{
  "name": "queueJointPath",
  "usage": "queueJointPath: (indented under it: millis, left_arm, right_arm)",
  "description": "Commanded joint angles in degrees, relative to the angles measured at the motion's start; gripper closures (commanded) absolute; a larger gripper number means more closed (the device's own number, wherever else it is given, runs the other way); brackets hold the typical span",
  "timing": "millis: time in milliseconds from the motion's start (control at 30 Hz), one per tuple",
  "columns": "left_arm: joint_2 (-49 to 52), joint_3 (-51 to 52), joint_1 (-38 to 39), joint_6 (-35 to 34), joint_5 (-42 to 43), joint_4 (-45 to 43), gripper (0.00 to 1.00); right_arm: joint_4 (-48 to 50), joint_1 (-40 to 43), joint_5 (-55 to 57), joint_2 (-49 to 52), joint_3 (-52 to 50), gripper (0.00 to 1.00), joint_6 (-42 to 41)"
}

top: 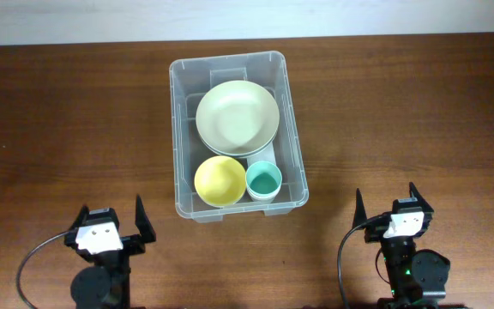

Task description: Pack container

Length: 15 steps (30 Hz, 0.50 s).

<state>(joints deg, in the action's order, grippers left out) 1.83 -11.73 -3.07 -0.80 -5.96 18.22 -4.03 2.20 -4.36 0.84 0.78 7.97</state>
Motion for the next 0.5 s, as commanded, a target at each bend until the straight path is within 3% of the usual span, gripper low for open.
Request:
queueJointPath:
  millis: [0, 200, 467]
  left_arm:
    - [-1.5, 4.4, 0.0, 5.9, 0.8, -7.7, 0.0]
    - [-1.5, 11.3, 0.1, 10.8, 3.2, -21.8, 0.0]
    - [-1.5, 11.3, 0.1, 11.8, 7.2, -13.7, 0.0]
  right_arm:
    - [0.0, -0.4, 0.3, -0.6, -0.5, 0.01, 0.2]
    - [0.0, -0.4, 0.3, -0.6, -0.5, 0.01, 0.2]
    - [0.0, -0.4, 0.3, -0.6, -0.5, 0.01, 0.2]
